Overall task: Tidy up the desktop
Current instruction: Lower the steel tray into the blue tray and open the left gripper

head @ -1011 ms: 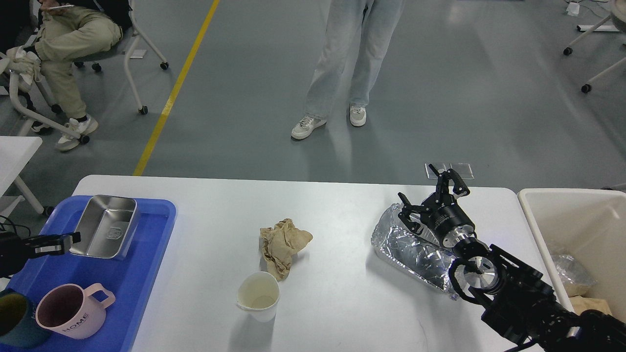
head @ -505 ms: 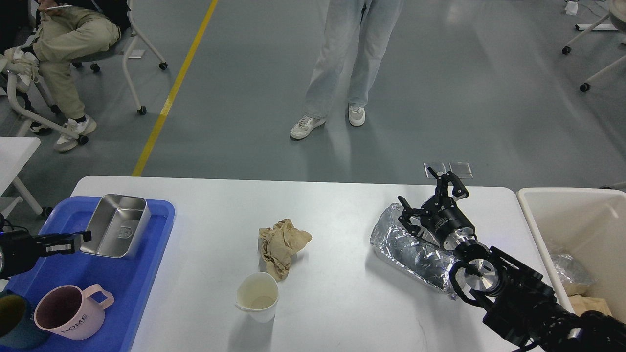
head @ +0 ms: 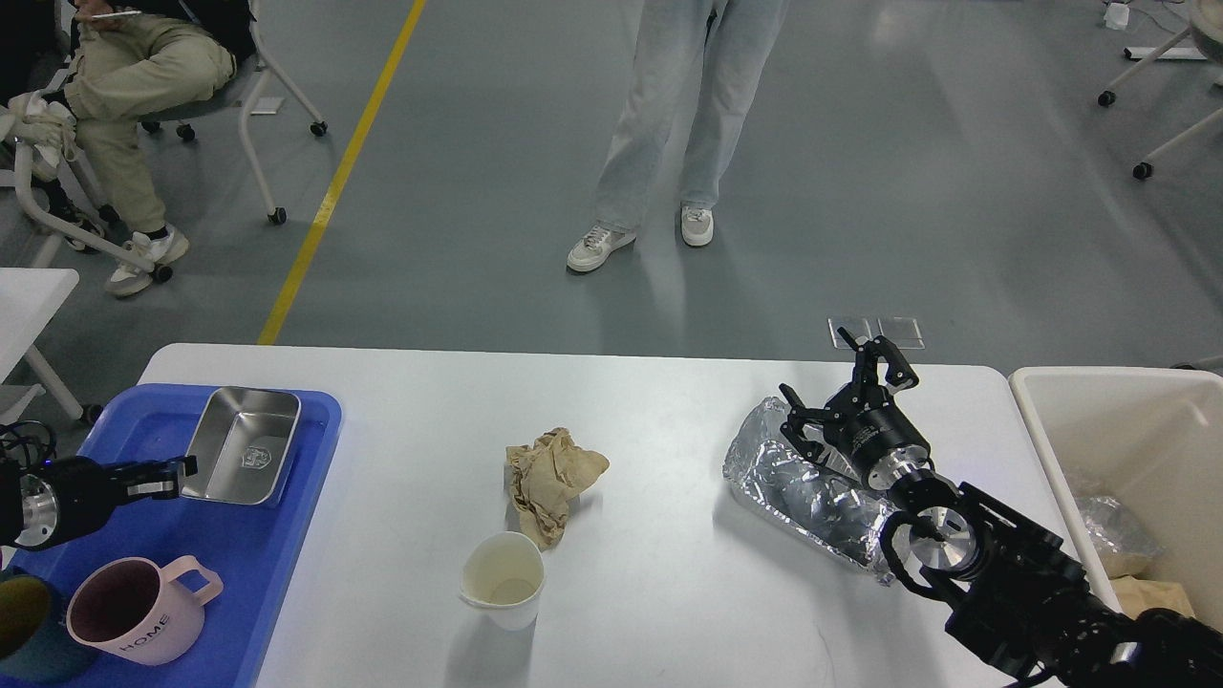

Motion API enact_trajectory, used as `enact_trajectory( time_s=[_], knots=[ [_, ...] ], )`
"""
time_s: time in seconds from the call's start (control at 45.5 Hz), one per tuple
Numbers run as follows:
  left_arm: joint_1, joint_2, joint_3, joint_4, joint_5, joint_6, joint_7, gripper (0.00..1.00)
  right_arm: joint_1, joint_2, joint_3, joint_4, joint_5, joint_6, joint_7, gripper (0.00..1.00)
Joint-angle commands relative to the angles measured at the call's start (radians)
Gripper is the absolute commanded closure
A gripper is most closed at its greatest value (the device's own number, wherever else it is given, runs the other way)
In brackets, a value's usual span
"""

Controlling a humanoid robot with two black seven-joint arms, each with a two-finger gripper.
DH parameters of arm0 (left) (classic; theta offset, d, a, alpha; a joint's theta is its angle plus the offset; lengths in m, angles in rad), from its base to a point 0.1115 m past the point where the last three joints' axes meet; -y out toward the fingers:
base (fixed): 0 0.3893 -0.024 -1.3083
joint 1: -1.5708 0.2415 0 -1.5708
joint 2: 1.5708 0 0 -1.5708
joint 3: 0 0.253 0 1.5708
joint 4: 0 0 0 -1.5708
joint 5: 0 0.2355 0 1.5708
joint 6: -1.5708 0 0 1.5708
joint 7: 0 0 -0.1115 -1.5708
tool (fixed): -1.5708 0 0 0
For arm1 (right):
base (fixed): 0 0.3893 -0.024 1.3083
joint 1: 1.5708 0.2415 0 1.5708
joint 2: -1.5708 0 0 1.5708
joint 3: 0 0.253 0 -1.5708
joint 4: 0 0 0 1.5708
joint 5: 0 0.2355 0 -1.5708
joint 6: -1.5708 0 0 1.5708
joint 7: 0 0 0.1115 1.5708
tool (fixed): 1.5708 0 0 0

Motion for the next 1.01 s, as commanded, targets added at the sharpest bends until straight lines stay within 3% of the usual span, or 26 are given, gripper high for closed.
enact_trajectory(
  time_s=[0.0,0.198,0.373,0.505,0.769,0.989],
  knots=[
    [0.004,-0.018,0.002,0.004,0.000,-0.004,0.013,0.93,0.002,0.000,0.000,0.000,0.000,0.001,0.000,0.00],
    [0.016,-0.021,0.003,0.004,0.001,-0.013,0.014,0.92,0.002,-0.001,0.000,-0.002,0.000,0.000,0.000,0.00],
    [0.018,-0.020,0.003,0.005,0.000,-0.013,0.013,0.85,0.002,-0.001,0.000,-0.002,0.000,0.000,0.000,0.00],
    [0.018,-0.014,0.002,0.004,0.000,-0.013,0.011,0.66,0.002,-0.001,0.000,-0.002,0.000,0.001,0.000,0.00],
    [0.019,-0.017,0.000,0.002,0.000,-0.018,-0.007,0.48,0.000,-0.001,0.000,0.000,0.000,0.001,0.000,0.00],
    [0.010,-0.018,0.000,0.002,0.000,-0.019,-0.007,0.24,0.000,-0.001,0.000,0.000,0.000,0.001,0.000,0.00]
  ],
)
